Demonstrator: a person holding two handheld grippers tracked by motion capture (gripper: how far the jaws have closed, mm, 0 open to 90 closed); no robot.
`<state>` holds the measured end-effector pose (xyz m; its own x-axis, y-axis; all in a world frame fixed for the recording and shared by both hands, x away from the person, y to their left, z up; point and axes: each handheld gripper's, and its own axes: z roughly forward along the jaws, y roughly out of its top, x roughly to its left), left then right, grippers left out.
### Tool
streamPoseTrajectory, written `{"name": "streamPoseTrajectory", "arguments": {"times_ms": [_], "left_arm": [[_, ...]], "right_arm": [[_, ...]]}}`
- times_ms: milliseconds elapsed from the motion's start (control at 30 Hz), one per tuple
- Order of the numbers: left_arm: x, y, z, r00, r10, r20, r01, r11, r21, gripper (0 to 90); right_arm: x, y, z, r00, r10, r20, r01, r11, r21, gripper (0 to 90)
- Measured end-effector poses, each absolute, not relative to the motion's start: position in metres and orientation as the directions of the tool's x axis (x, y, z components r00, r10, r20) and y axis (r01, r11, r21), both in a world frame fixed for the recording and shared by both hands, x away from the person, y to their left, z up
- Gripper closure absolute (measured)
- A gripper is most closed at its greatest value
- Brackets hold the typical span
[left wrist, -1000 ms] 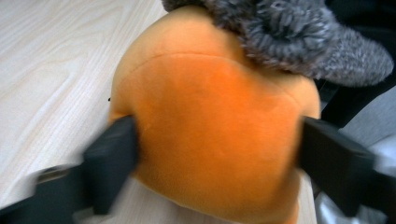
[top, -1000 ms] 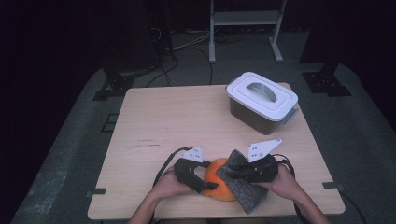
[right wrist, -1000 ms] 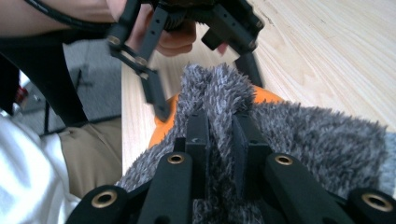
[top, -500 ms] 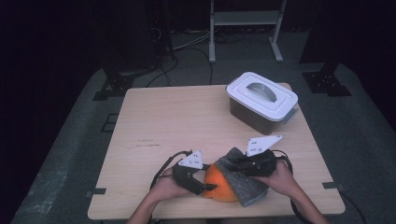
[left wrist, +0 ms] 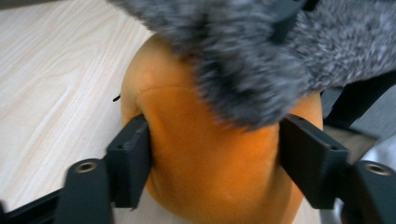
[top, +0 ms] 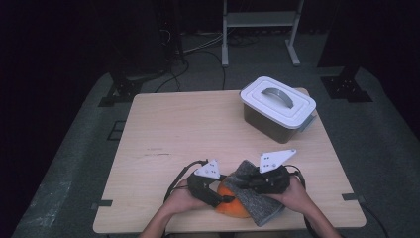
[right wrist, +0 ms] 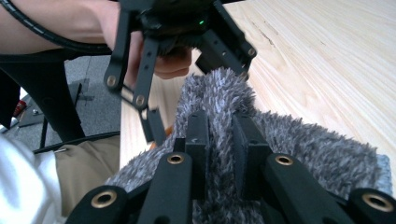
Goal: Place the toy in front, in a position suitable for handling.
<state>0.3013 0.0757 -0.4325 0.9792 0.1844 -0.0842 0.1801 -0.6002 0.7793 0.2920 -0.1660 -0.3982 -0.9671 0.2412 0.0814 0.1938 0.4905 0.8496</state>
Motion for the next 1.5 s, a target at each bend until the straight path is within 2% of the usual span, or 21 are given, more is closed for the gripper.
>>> {"name": "streamPoseTrajectory", "arguments": {"times_ms": [167, 400, 467, 567, 633, 700, 767, 833, 933, 1233, 1333, 1500], "left_arm": [[0.301, 0.083, -0.435, 0.973, 0.207, -0.098, 0.205, -0.599, 0.774, 33.0], [0.303, 0.086, -0.437, 0.973, 0.206, -0.104, 0.209, -0.598, 0.774, 32.2], [0.304, 0.086, -0.435, 0.972, 0.200, -0.124, 0.221, -0.589, 0.778, 28.9], [0.307, 0.086, -0.429, 0.972, 0.176, -0.154, 0.227, -0.549, 0.805, 19.2], [0.309, 0.088, -0.423, 0.973, 0.155, -0.169, 0.225, -0.490, 0.843, 18.4], [0.309, 0.085, -0.420, 0.976, 0.155, -0.152, 0.210, -0.493, 0.845, 18.1], [0.309, 0.081, -0.426, 0.979, 0.183, -0.094, 0.182, -0.557, 0.811, 18.5], [0.311, 0.085, -0.431, 0.974, 0.203, -0.100, 0.198, -0.554, 0.809, 23.9], [0.315, 0.092, -0.437, 0.964, 0.228, -0.138, 0.243, -0.536, 0.809, 31.5], [0.319, 0.101, -0.442, 0.954, 0.246, -0.173, 0.280, -0.515, 0.810, 31.2], [0.320, 0.100, -0.442, 0.951, 0.250, -0.180, 0.287, -0.510, 0.811, 30.5], [0.323, 0.103, -0.444, 0.948, 0.251, -0.195, 0.300, -0.506, 0.809, 29.7]], "right_arm": [[0.298, -0.167, -0.398, -0.965, 0.248, 0.081, 0.197, 0.489, 0.850, 77.0], [0.287, -0.206, -0.407, -0.942, 0.309, 0.131, 0.262, 0.434, 0.862, 76.6], [0.282, -0.215, -0.411, -0.936, 0.320, 0.148, 0.280, 0.418, 0.864, 76.5], [0.280, -0.217, -0.415, -0.932, 0.326, 0.159, 0.290, 0.409, 0.865, 76.5], [0.281, -0.213, -0.414, -0.933, 0.322, 0.161, 0.290, 0.405, 0.867, 76.6], [0.284, -0.204, -0.412, -0.939, 0.311, 0.147, 0.272, 0.411, 0.870, 76.6], [0.289, -0.192, -0.408, -0.942, 0.310, 0.129, 0.254, 0.408, 0.877, 76.4], [0.296, -0.184, -0.407, -0.941, 0.319, 0.115, 0.246, 0.409, 0.879, 76.2], [0.303, -0.184, -0.411, -0.931, 0.332, 0.151, 0.276, 0.372, 0.886, 76.5], [0.291, -0.228, -0.433, -0.872, 0.419, 0.251, 0.398, 0.311, 0.863, 76.7], [0.286, -0.229, -0.431, -0.875, 0.420, 0.242, 0.388, 0.307, 0.869, 76.7], [0.286, -0.204, -0.418, -0.907, 0.371, 0.202, 0.326, 0.312, 0.892, 76.6]]}}
